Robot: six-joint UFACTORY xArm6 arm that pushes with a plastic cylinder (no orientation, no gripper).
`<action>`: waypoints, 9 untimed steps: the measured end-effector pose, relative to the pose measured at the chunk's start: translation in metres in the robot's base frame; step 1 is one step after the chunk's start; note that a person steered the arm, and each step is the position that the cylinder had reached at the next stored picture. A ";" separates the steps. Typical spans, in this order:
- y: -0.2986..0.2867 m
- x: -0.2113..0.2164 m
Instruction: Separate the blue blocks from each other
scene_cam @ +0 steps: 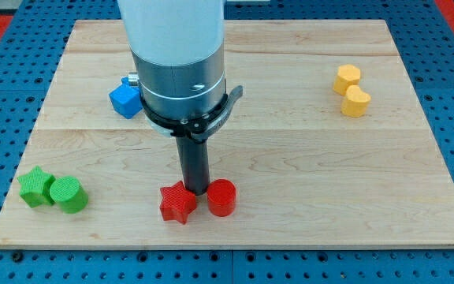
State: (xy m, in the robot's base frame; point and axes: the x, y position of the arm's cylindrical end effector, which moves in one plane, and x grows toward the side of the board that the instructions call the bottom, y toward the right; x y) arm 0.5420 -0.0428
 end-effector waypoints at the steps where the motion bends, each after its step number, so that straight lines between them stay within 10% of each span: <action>1: 0.000 0.000; 4: 0.010 -0.115; 6: -0.137 -0.141; 9: -0.091 -0.163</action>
